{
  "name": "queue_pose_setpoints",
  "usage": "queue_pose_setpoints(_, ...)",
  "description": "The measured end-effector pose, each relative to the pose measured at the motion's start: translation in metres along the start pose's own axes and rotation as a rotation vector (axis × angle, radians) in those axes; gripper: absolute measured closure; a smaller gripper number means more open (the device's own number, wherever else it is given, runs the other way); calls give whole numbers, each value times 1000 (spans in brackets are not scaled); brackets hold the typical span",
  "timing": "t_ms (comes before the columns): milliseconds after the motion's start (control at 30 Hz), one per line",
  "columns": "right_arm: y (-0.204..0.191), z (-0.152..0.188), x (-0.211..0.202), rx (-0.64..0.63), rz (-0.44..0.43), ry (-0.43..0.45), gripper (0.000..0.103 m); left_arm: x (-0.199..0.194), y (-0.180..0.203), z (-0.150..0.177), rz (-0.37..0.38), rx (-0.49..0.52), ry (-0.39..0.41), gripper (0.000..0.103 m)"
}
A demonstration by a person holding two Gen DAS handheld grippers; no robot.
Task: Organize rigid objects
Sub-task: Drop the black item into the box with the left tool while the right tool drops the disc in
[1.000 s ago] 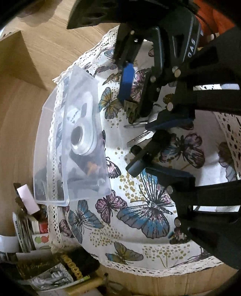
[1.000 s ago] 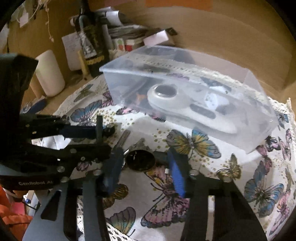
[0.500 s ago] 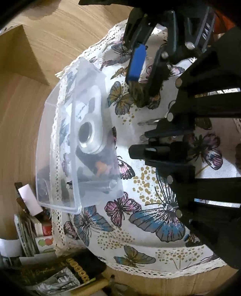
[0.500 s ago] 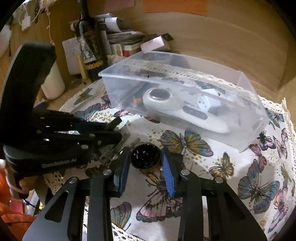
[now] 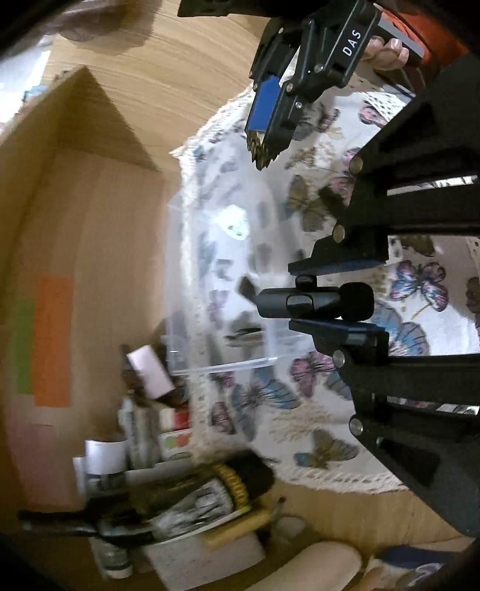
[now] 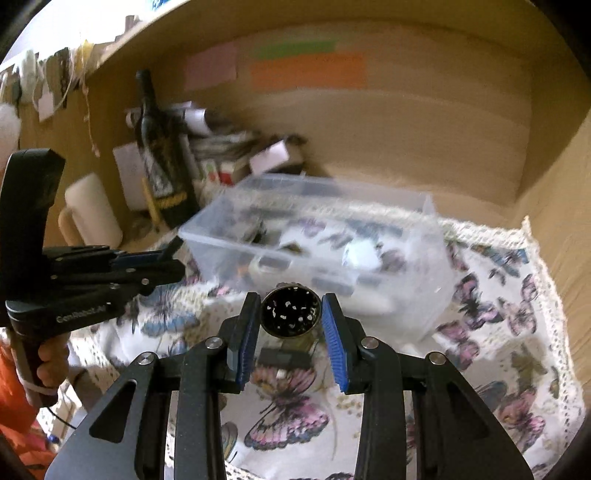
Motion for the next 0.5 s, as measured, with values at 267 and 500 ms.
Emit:
queue_pose_setpoints(267, 13, -32, -21, 7, 48, 112, 72, -24, 4, -42, -3, -4, 140, 81)
queue_pose_setpoints(500, 28, -57, -22, 23, 71, 167, 72, -15, 6, -68, -22, 4, 170, 82)
Point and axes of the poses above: each gripper's, at about its wrist camera, not at the fingertips, and x roughly the way its jaws point, y to its right, z to its underside, the point moved 3 cm from there along x, roughly the way its jaws point, and after that the axes turned 7 degrees about -z, right-handed, at the moved point
